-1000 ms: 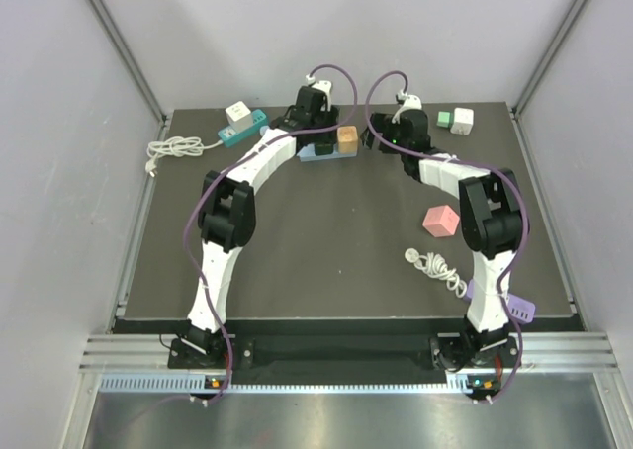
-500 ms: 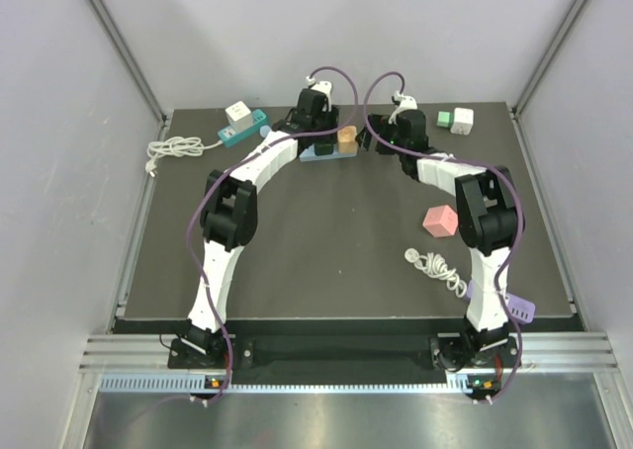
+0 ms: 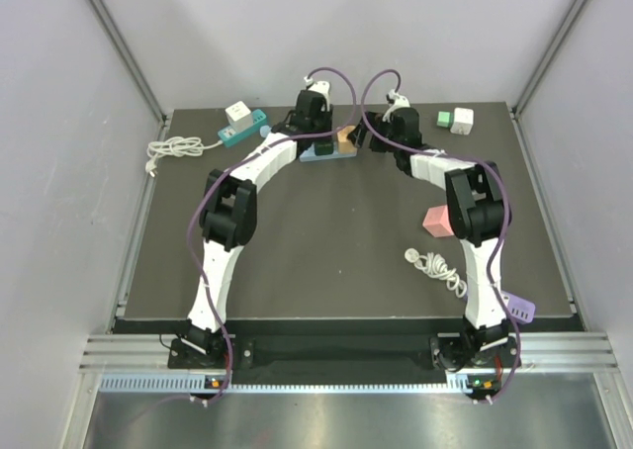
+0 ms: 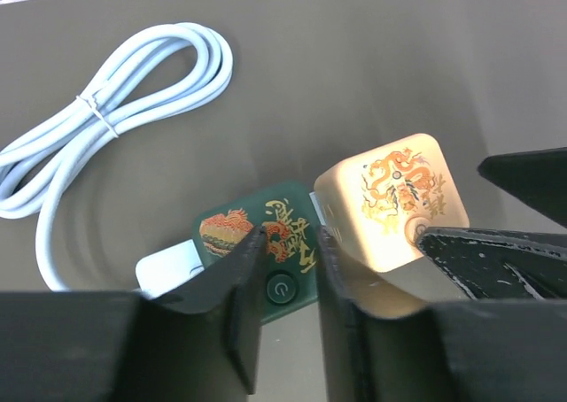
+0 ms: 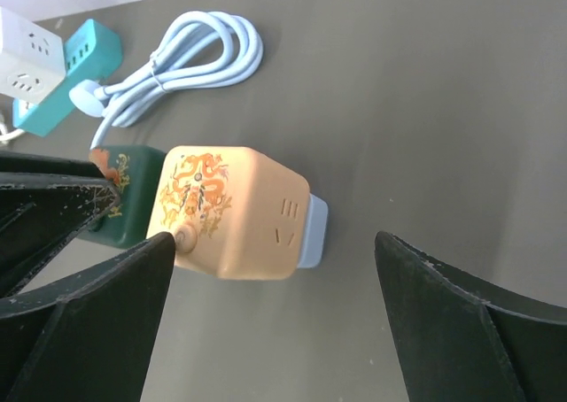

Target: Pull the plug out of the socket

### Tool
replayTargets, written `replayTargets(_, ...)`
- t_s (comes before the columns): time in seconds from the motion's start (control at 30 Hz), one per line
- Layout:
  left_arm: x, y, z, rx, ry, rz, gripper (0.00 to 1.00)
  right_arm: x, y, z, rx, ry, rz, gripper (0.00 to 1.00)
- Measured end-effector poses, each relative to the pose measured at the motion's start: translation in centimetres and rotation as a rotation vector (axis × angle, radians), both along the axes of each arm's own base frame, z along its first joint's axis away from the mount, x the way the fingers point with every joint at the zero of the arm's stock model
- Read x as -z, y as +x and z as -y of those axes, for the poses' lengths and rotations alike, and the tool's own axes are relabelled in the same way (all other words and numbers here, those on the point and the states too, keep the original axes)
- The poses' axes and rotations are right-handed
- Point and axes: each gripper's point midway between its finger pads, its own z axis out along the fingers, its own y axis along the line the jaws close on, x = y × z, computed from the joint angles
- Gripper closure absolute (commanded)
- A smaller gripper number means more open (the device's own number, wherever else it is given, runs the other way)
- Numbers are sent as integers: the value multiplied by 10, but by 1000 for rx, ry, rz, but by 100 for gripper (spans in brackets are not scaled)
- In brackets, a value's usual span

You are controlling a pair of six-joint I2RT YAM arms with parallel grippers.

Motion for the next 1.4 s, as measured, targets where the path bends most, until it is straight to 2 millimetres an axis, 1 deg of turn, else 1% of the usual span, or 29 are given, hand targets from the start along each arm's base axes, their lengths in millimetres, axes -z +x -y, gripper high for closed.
replayTargets(0.03,0,0,-1,-2,-3,-1,72,2,1,-2,-3,8,-6,9)
replayTargets(0.1,1,2,-2,-8,-15,-1,76,3,4,-6,-10,25,-10,13)
replayTargets(0.13,2,3,-3,-12,-20,0,81,2,7,-7,-14,30,-7,19)
replayTargets(0.17,3,3,-4,-15,-25,1,82,1,8,-8,-16,32,-3,21)
replayTargets(0.3,4,7,-6,-32,-70,16,90,0,9,-12,-29,42,2,21)
replayTargets(0.37,4,7,-7,-42,-104,18,94,0,8,-16,-39,35,6,19)
replayTargets(0.43,5,7,-7,-51,-137,21,96,-1,9,-18,-43,19,17,18)
replayTargets(0.47,5,7,-7,-54,-157,24,99,-1,9,-20,-46,7,22,18)
replayTargets(0.7,5,8,-2,-58,-255,36,100,-3,7,-38,-20,-122,78,21)
replayTargets(0.8,5,8,-2,-64,-283,38,100,0,3,-45,1,-189,80,22)
replayTargets(1.0,6,3,-1,-60,-331,35,100,4,1,-42,75,-295,75,28)
replayTargets(1.3,6,3,-2,-57,-359,27,100,-18,4,-51,137,-372,124,32)
replayTargets(1.4,6,3,-2,-57,-364,26,100,-21,6,-53,163,-406,130,32)
